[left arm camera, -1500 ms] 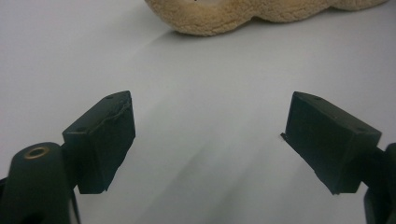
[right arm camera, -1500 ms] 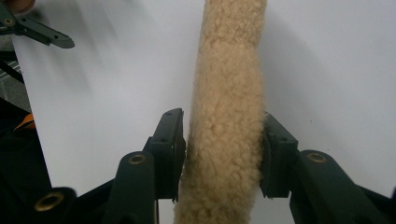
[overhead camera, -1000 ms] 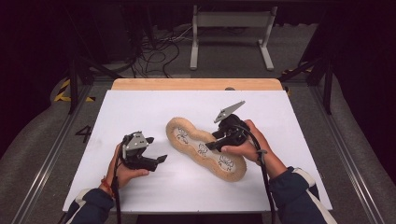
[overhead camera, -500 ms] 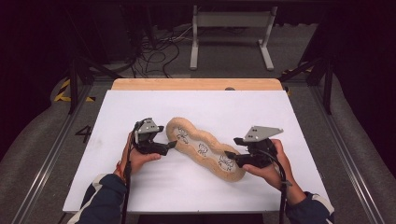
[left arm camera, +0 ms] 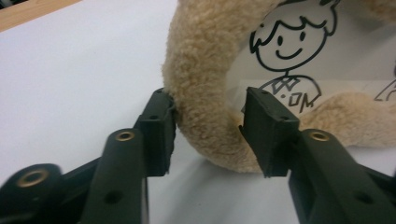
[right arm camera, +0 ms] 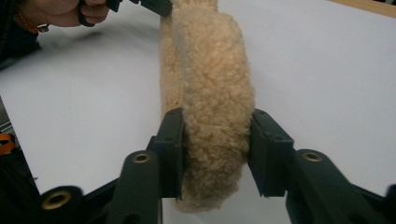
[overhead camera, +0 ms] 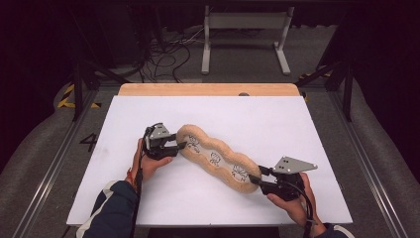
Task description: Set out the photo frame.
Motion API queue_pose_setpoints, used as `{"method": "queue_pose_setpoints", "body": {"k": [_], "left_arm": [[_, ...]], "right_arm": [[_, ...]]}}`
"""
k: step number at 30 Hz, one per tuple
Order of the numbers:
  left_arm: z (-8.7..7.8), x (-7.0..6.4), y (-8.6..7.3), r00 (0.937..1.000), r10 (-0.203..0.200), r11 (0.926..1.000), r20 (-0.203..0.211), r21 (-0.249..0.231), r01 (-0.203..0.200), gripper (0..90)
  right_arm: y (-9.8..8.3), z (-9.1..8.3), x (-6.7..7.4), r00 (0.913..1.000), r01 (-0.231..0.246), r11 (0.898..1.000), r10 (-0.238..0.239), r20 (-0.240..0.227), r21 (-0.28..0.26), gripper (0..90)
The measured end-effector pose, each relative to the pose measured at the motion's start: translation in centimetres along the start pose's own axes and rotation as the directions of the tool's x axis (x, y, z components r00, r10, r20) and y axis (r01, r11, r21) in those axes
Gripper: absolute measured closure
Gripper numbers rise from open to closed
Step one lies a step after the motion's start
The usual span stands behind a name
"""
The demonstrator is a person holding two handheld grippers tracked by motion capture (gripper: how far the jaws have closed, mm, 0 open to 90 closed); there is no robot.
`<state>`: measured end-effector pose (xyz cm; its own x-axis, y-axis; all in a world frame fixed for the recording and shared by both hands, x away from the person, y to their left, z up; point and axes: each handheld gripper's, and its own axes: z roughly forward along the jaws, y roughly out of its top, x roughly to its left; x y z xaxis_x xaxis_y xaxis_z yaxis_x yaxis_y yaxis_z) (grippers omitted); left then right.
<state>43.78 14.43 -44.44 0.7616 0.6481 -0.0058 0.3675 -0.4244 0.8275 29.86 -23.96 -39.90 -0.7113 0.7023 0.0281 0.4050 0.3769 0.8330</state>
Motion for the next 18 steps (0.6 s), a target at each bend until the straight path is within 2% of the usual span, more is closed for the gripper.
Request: {"method": "queue_pose_setpoints", "body": {"k": [2,3,9,10,13,17,18], "left_arm": [[-0.1,0.1,-0.1,0.9998,-0.017,0.9999,0.01,-0.002,0.017,62.2],[-0.2,0.3,-0.1,0.9999,-0.004,1.0,0.017,-0.002,0.004,63.0],[-0.8,0.3,-0.4,0.9994,-0.018,0.9998,0.028,0.011,0.017,63.2],[-1.0,0.3,-0.4,0.9995,-0.007,0.9999,0.03,0.014,0.007,63.2],[-1.5,0.2,-0.6,0.9996,-0.009,0.9997,0.028,0.022,0.008,63.2],[-1.7,0.2,-0.6,0.9997,-0.015,0.9999,0.019,0.007,0.015,62.2],[-1.6,0.1,-0.5,0.9996,-0.027,0.9996,0.008,-0.006,0.027,58.2]], "right_arm": [[0.0,0.1,0.2,0.9997,0.018,1.0,-0.018,0.016,-0.001,62.7],[0.0,0.1,0.3,0.9996,0.021,1.0,-0.021,0.019,0.0,62.9],[-0.1,0.2,0.1,0.9988,0.025,1.0,-0.024,0.042,-0.018,63.9],[-0.2,0.3,0.1,0.9987,0.024,0.999,-0.023,0.045,-0.021,64.1],[-0.1,0.4,-0.2,0.9982,0.026,0.999,-0.024,0.055,-0.03,64.0],[-0.3,0.5,-0.3,0.998,0.013,0.999,-0.01,0.062,-0.044,57.0],[-0.5,0.4,-0.3,0.9977,0.009,0.999,-0.006,0.068,-0.045,53.7]]}}
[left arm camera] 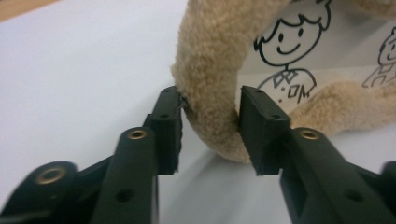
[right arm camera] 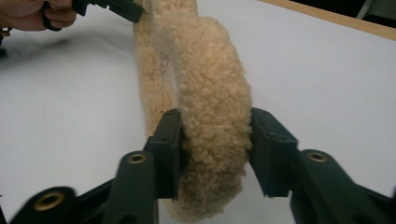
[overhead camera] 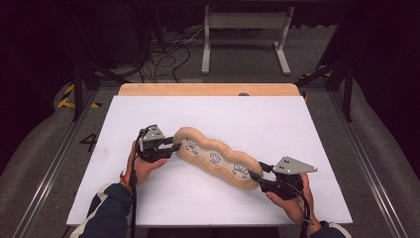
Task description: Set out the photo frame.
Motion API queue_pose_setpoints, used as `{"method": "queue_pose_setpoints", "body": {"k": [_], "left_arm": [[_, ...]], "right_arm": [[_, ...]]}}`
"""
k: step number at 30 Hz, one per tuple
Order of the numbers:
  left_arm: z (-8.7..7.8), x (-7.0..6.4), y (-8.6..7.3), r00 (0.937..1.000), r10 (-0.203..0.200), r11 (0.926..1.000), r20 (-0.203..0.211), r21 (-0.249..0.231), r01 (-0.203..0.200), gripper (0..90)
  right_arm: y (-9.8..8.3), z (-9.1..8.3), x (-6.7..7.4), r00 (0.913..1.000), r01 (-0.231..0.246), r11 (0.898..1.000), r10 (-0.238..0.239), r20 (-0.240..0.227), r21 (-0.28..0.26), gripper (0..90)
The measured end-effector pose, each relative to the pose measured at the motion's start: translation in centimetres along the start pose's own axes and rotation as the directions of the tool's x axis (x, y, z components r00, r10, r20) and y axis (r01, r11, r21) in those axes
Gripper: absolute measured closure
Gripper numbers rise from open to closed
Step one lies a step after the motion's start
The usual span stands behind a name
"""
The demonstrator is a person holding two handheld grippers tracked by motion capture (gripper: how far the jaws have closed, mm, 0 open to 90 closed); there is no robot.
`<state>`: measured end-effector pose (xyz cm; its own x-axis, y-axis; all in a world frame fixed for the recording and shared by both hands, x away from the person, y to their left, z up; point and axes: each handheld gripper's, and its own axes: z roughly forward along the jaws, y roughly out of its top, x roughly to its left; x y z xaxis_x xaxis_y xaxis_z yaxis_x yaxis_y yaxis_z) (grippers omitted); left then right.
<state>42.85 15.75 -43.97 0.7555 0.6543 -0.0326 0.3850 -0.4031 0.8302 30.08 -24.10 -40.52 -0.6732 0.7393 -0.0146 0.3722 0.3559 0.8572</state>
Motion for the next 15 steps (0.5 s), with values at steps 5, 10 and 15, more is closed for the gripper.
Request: {"method": "queue_pose_setpoints", "body": {"k": [5,10,15], "left_arm": [[0.7,-0.1,0.3,1.0,0.001,0.9998,-0.002,-0.022,-0.001,44.7],[0.8,-0.5,0.3,0.9997,0.02,0.9998,-0.012,-0.002,-0.02,57.0],[0.3,-0.3,0.1,0.9998,0.019,0.9998,-0.011,0.009,-0.019,64.5]], "right_arm": [[-1.0,-1.0,0.4,0.9997,0.022,0.999,-0.022,0.01,-0.025,55.3],[-1.6,-2.0,0.7,0.9992,0.028,0.998,-0.027,0.028,-0.051,67.3],[-1.5,-1.8,0.4,0.9996,0.013,0.999,-0.012,0.024,-0.052,70.1]]}}
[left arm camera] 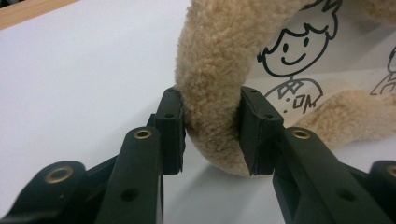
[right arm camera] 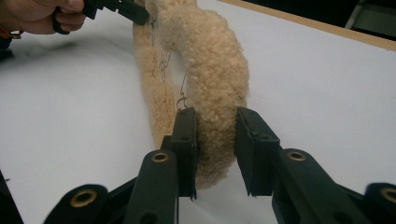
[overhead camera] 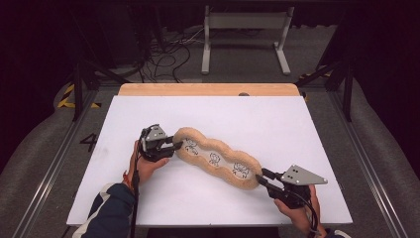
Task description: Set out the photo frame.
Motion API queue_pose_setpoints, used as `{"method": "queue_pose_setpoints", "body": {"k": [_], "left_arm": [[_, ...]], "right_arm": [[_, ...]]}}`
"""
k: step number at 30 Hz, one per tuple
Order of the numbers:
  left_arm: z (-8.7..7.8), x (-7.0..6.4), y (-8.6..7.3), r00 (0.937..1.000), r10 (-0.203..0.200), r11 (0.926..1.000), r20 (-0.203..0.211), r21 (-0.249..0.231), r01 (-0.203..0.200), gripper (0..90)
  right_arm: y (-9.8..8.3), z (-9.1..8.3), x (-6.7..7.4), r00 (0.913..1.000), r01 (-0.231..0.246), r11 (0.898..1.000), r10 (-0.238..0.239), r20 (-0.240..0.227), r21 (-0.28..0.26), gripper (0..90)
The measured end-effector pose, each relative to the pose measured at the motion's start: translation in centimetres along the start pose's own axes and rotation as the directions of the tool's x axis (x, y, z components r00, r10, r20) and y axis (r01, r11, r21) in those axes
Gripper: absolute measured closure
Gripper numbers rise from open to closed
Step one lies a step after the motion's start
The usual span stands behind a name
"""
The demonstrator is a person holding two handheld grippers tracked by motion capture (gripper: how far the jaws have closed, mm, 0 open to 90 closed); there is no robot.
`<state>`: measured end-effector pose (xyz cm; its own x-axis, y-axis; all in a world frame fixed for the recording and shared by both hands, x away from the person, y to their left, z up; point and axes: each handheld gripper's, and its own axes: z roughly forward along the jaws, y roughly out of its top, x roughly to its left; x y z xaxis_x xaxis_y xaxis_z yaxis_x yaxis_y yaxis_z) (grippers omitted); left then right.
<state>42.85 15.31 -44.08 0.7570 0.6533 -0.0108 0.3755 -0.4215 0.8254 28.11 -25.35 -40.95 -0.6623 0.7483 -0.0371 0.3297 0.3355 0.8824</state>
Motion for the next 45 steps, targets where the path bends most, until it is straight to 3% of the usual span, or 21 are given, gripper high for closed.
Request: {"method": "queue_pose_setpoints", "body": {"k": [13,23,31,36,41,45], "left_arm": [[-1.3,-0.6,-0.8,1.0,-0.004,0.9999,-0.004,0.015,0.004,63.7],[-2.7,-1.9,-1.7,0.9993,-0.026,0.9992,-0.028,0.028,0.027,62.3],[-3.3,-2.3,-2.2,0.9992,-0.037,0.9991,-0.017,0.02,0.037,61.5],[-3.5,-2.5,-2.3,0.9993,-0.006,0.9998,-0.036,0.018,0.006,60.1],[-4.2,-2.2,-2.3,0.9996,-0.019,0.9985,-0.02,-0.052,0.018,56.7],[-4.3,-2.1,-2.3,0.9998,-0.002,0.9985,-0.02,-0.056,0.001,61.5]], "right_arm": [[0.3,0.7,-0.8,0.9997,0.008,1.0,-0.008,0.022,0.0,70.4],[0.6,1.5,-1.6,0.9987,0.015,1.0,-0.015,0.049,0.006,70.1],[0.8,2.2,-2.0,0.9975,0.02,1.0,-0.02,0.068,0.001,69.7],[0.8,2.0,-2.1,0.9976,0.006,1.0,-0.005,0.069,-0.007,68.4],[0.3,1.5,-2.1,0.9971,-0.035,0.999,0.036,0.066,-0.008,67.1],[-0.2,2.0,-1.9,0.9973,-0.043,0.999,0.042,0.061,0.017,67.6]]}}
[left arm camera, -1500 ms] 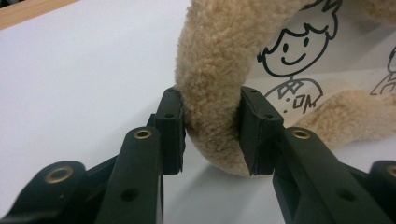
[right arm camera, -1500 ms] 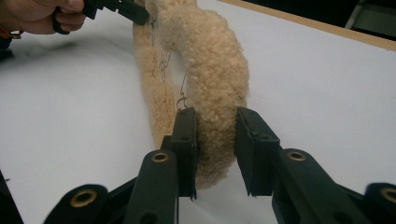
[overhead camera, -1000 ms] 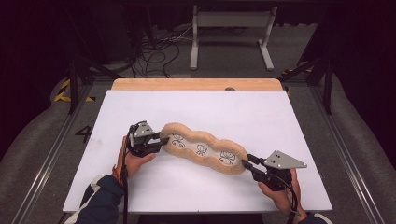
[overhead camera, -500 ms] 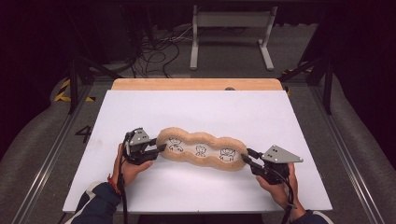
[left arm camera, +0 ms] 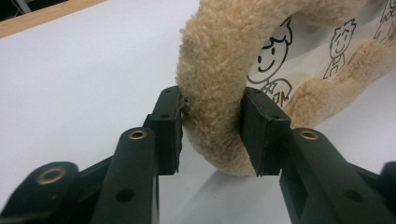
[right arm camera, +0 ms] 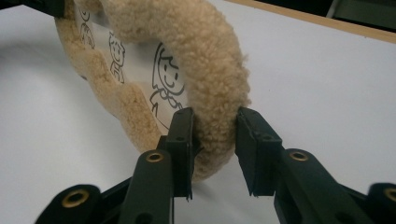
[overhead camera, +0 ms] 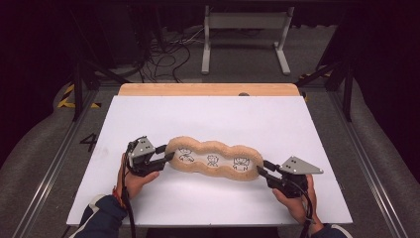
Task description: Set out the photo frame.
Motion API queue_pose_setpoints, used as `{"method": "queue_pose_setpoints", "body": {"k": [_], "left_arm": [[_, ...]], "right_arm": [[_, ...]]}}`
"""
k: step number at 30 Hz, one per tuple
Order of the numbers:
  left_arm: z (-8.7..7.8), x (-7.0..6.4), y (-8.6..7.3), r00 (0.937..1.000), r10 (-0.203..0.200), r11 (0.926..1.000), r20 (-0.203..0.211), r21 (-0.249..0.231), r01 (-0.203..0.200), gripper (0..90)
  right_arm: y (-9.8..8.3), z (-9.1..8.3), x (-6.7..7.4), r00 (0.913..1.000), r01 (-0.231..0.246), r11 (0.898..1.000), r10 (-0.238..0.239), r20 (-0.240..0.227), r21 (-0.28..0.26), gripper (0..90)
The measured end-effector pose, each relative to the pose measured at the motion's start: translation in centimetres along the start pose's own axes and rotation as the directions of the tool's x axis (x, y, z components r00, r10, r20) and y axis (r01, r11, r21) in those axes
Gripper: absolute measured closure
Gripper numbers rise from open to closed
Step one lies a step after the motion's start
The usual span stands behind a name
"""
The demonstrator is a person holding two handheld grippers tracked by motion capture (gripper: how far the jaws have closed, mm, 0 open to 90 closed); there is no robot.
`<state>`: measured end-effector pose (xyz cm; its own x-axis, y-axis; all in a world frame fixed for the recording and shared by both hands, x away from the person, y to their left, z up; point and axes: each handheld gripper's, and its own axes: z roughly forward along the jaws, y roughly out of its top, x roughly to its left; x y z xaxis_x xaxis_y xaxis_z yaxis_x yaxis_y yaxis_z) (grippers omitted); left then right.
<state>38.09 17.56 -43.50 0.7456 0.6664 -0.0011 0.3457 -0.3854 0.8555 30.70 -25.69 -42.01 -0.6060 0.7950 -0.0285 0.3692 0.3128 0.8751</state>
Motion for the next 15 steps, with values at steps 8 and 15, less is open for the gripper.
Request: {"method": "queue_pose_setpoints", "body": {"k": [8,15], "left_arm": [[-0.16,-0.09,-0.07,0.9999,0.004,0.9999,0.009,0.014,-0.004,64.2],[-0.78,-0.52,-0.36,0.9999,0.009,0.9997,0.013,0.023,-0.01,64.2]], "right_arm": [[0.1,0.42,-0.19,0.9999,0.007,1.0,-0.007,0.016,0.0,69.2],[0.4,0.99,-0.74,0.9998,0.005,1.0,-0.005,0.02,0.002,69.8]]}}
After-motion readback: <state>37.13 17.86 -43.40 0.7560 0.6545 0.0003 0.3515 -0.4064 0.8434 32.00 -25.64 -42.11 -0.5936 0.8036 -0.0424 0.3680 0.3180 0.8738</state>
